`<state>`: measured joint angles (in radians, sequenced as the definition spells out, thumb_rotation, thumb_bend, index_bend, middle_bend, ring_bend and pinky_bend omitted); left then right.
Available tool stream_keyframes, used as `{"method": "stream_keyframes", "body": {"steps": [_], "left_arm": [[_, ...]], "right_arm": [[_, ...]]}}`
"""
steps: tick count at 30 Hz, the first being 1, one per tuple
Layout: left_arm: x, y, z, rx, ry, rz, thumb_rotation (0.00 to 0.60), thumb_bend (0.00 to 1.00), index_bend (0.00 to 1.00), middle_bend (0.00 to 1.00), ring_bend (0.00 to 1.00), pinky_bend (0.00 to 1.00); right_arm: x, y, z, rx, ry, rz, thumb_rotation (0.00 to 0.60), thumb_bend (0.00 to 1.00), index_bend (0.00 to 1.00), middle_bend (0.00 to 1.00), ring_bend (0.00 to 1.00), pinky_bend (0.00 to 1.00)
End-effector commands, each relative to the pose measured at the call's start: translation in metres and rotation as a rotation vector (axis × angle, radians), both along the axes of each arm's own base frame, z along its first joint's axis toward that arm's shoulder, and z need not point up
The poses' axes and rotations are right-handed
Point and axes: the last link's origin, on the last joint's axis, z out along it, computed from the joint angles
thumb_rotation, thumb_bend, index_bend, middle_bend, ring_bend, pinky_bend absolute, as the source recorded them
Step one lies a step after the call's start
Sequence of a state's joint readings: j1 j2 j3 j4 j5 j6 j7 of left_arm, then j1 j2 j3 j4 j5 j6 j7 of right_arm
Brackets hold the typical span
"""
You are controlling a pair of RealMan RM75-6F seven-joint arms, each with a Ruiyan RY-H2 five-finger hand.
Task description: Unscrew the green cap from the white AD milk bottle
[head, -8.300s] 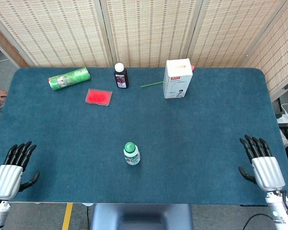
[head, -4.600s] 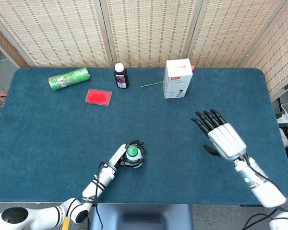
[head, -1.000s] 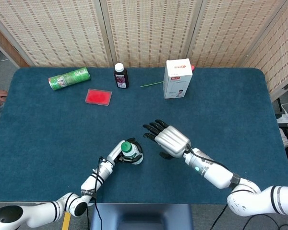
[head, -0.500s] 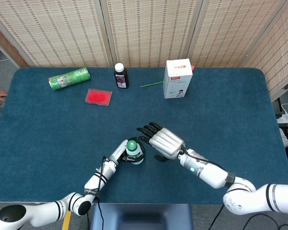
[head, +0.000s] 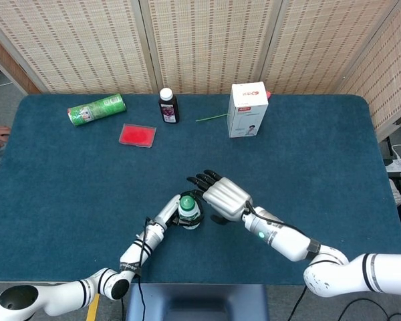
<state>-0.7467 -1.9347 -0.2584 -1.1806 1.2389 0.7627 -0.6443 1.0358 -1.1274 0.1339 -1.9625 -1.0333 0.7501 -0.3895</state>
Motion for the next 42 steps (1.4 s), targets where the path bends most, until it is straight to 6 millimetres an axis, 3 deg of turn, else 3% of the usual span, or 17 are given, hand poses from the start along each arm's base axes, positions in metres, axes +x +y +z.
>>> {"method": "stream_keyframes", "body": {"steps": [1,16,29,42], "left_arm": [[0.001,0.000,-0.001,0.003,0.009,-0.008,0.600,0.80,0.62,0.77,0.31,0.05],[0.000,0.002,-0.002,-0.001,0.018,-0.006,0.600,0.81,0.62,0.77,0.31,0.06],[-0.003,0.003,-0.001,0.002,0.019,-0.002,0.600,0.82,0.62,0.77,0.31,0.06],[-0.001,0.002,-0.004,-0.003,0.030,-0.010,0.600,0.81,0.62,0.77,0.31,0.06]], "right_arm": [[0.002,0.001,-0.001,0.002,0.001,0.007,0.600,0.24,0.17,0.00,0.00,0.00],[0.008,0.004,0.004,-0.020,-0.028,0.024,0.600,0.24,0.16,0.00,0.00,0.00],[-0.016,-0.003,0.012,-0.050,-0.002,-0.030,0.600,0.24,0.15,0.00,0.00,0.00],[-0.002,0.002,0.005,-0.015,-0.002,0.004,0.600,0.24,0.16,0.00,0.00,0.00]]}}
